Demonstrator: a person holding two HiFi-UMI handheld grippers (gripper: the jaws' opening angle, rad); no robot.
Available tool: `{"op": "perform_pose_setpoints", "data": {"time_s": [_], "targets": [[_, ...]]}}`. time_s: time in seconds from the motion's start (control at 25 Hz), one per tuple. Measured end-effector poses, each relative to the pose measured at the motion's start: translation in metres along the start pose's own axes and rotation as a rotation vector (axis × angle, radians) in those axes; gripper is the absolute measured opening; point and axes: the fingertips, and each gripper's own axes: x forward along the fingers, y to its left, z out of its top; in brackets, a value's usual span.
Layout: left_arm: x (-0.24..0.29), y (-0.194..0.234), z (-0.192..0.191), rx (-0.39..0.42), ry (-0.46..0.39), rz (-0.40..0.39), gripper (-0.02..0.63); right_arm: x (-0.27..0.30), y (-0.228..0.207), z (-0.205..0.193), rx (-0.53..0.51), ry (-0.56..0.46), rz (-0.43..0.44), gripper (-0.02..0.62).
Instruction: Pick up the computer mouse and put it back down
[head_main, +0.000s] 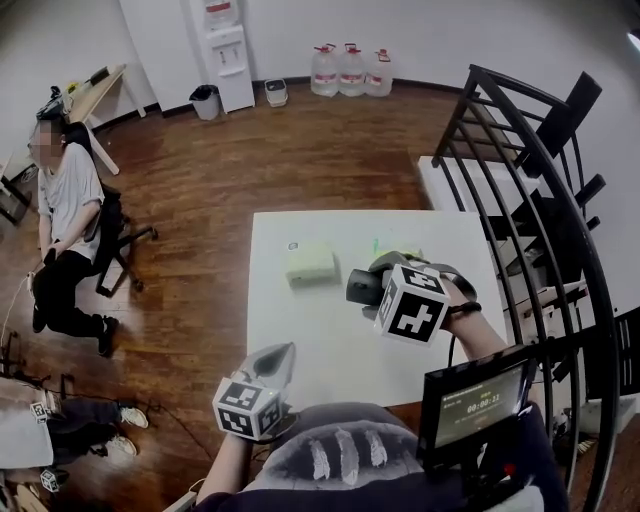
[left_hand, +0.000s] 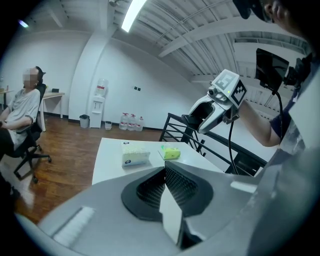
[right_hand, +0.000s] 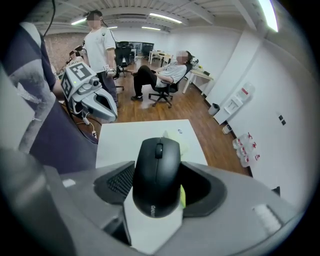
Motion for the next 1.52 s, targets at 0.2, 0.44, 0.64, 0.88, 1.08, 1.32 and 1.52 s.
{"op": "perform_pose_setpoints", "data": {"time_s": [0.2,0.44,0.64,0.88,1.08,1.32,1.52], "targets": [[0.003,0.008,-0.002,-0.015,0.013,0.016,0.015,0.031,-0.008,-0.008,0.049,0.008,0.038,0.296],[0.012,0.023,-0.009,-0.031,0.044,0.014,0.015,0.072,-0.021,-0.013,0.101,0.028,0.069,0.296],[0.007,0.026,-0.009,-0.040,0.054,0.021,0.015,0.086,-0.019,-0.017,0.128,0.044,0.097,0.296],[0.010,0.032,-0.007,-0.044,0.061,0.023,0.015,0.105,-0.022,-0.019,0.145,0.062,0.127,0.297],[0.016,0.037,-0.010,-0.051,0.072,0.025,0.015,0.128,-0.027,-0.028,0.175,0.080,0.143,0.296],[0.022,0.038,-0.010,-0.058,0.082,0.029,0.015,0.159,-0.031,-0.046,0.233,0.099,0.147,0.296],[0.021,0.036,-0.011,-0.061,0.092,0.036,0.015,0.179,-0.030,-0.058,0.279,0.108,0.143,0.296]]}}
